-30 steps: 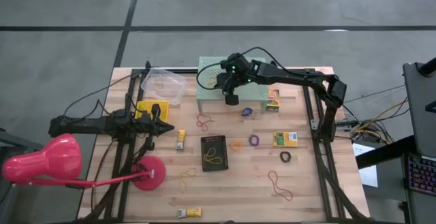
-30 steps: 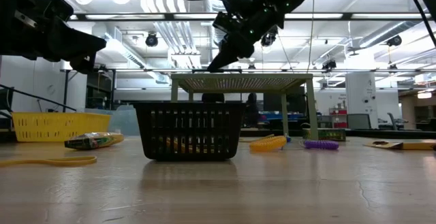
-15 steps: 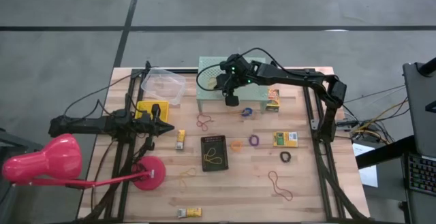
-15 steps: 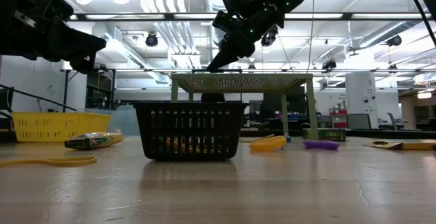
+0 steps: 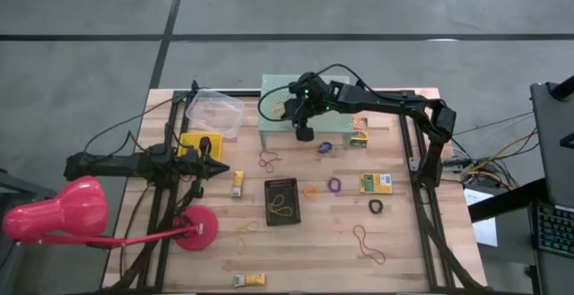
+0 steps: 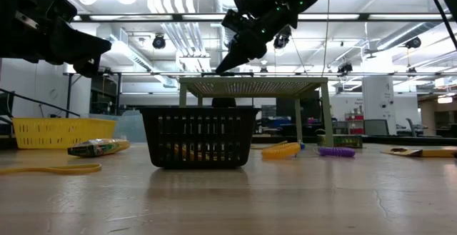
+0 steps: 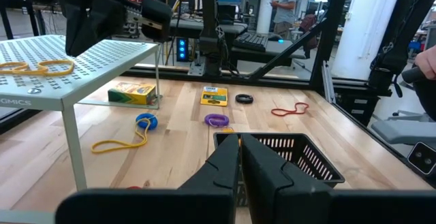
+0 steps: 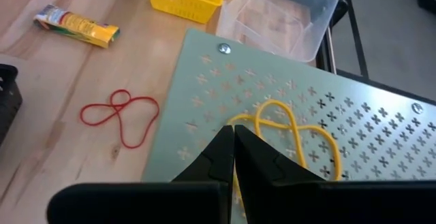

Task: Pick & Place Office Desk Supplies
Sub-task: Put the yellow rubber band from the shelf into the black bin

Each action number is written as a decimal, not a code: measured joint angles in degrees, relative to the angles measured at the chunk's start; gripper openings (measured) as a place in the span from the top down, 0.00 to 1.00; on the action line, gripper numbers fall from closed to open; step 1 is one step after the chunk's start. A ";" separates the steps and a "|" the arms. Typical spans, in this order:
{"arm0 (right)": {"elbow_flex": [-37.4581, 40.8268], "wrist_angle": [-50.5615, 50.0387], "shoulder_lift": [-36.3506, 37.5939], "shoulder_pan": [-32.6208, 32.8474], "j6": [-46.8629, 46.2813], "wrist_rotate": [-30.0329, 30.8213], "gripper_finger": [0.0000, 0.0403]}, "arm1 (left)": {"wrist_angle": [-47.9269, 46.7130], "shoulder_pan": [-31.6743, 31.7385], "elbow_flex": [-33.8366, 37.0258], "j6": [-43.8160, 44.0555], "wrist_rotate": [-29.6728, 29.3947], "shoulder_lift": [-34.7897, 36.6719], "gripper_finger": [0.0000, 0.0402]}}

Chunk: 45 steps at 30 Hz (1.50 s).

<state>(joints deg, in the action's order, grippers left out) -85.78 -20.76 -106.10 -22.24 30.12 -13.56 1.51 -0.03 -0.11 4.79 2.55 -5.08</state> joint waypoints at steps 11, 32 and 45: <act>-0.04 1.43 0.00 0.24 1.83 0.03 0.82 | -0.01 0.00 0.00 -0.01 0.00 -0.02 0.94; 0.87 7.86 -1.28 -1.07 0.06 0.07 0.68 | 0.01 0.02 -0.01 -0.01 0.00 -0.02 0.94; 0.61 10.24 -5.43 -2.14 -0.35 -0.44 0.67 | -0.01 0.00 0.00 -0.01 0.00 -0.02 0.94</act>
<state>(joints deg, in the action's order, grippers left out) -85.17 -10.52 -111.54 -24.38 29.77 -14.01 1.50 -0.03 -0.11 4.78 2.55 -5.10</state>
